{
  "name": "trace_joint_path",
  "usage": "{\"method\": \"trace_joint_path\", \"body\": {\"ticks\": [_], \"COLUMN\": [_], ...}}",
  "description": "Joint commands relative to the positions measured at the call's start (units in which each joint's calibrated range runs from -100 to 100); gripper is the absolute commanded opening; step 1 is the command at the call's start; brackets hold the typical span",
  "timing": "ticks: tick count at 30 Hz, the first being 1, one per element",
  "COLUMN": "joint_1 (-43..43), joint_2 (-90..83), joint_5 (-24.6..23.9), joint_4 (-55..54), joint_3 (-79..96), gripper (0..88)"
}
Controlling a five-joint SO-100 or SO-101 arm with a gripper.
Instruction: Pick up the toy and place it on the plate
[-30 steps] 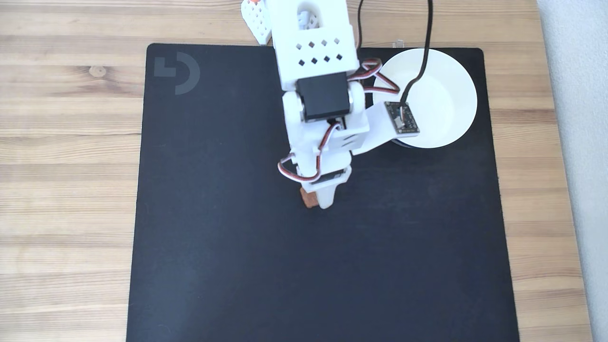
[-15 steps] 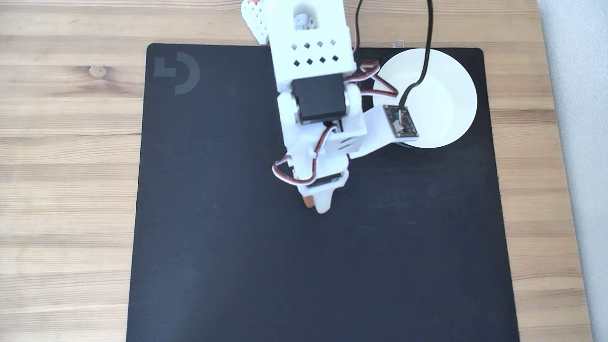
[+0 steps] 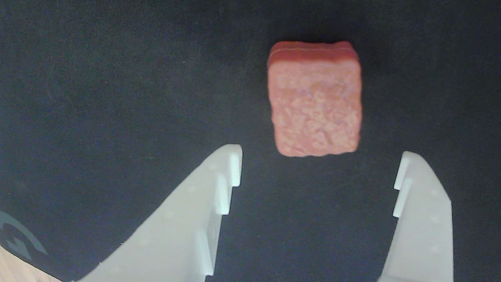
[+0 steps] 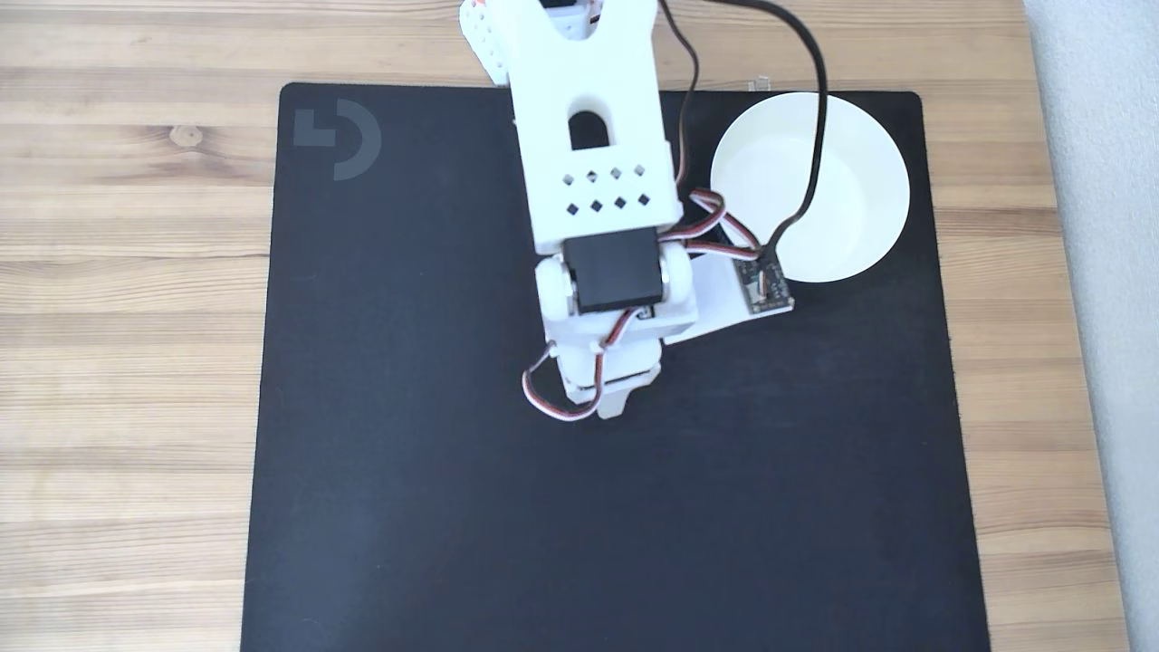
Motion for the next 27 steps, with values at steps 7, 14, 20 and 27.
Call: {"method": "trace_joint_path", "body": {"ticks": [7, 14, 20, 27], "joint_1": [0.55, 0.30, 0.30, 0.55], "joint_2": [-0.27, -0.02, -0.02, -0.02], "joint_5": [-0.19, -0.19, 0.13, 0.13], "joint_4": [0.87, -0.14, -6.92, -12.50], "joint_3": [-2.12, -1.67, 5.72, 11.58], "gripper": [25.4, 25.4, 25.4, 25.4]}}
